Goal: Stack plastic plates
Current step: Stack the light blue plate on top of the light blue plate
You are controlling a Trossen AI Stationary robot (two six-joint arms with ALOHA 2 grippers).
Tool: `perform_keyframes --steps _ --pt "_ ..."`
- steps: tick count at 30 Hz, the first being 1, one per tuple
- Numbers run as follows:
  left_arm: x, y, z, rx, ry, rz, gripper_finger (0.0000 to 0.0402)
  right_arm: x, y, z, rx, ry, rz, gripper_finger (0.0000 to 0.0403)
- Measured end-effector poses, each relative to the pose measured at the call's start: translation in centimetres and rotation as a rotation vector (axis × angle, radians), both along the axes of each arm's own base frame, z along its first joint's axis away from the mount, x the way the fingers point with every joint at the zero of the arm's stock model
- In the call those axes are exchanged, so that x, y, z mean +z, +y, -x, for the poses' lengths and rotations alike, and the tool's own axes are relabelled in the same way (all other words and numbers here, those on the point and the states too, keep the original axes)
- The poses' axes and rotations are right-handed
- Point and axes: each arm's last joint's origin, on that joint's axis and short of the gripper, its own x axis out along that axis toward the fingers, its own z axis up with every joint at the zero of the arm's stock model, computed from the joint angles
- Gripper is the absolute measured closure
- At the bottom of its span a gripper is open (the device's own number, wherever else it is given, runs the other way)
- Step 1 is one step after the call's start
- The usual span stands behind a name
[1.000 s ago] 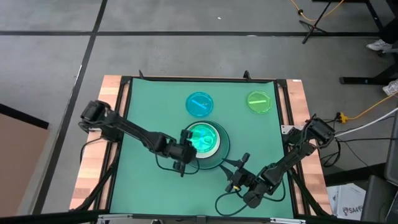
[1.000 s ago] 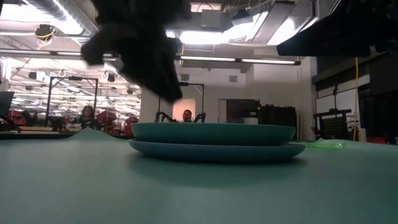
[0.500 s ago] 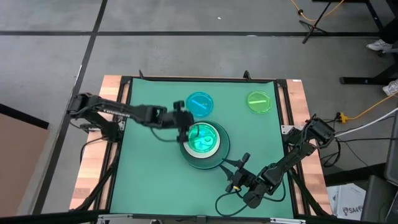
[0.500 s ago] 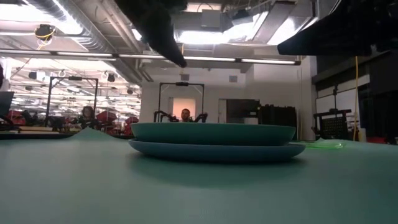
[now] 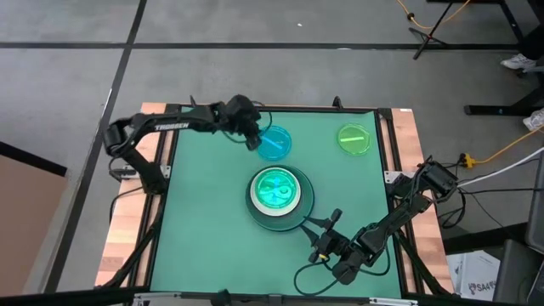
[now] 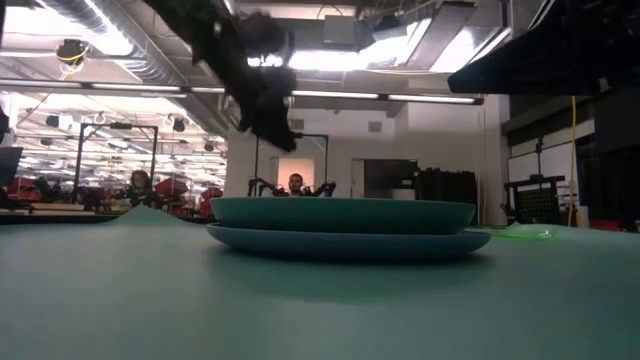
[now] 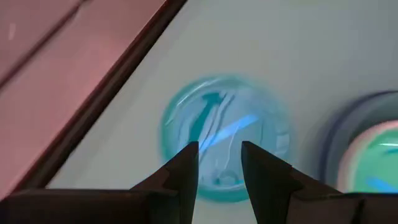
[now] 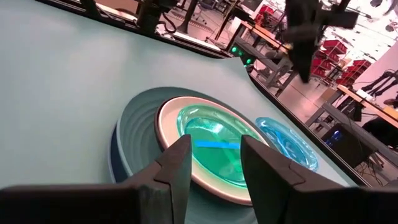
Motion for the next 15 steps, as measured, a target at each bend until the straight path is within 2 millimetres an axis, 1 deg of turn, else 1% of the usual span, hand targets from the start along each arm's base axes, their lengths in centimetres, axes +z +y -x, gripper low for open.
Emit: perform_keyframes --steps 3,6,9,11,15 --pt "-2.2 2.5 0.5 0.092 0.051 0.060 0.0286 0.0 0.0 0.0 0.000 0.002 0.001 0.0268" --pt "-4.0 4.2 0.8 0.112 0.060 0.148 0.0286 0.0 0.0 0.0 0.000 0.003 0.003 0.0268" --pt "-6.0 5.2 0.8 0.135 0.072 0.232 0.0286 0.0 -0.1 -0.1 -0.004 0.003 0.003 0.0268" --pt "-7.3 5.6 0.8 0.144 0.101 0.255 0.0286 0.0 -0.2 -0.1 -0.007 0.003 0.003 0.0268" --pt "-9.2 6.3 0.7 0.144 0.123 0.298 0.0286 -0.1 -0.4 -0.3 -0.011 0.005 -0.018 0.0268"
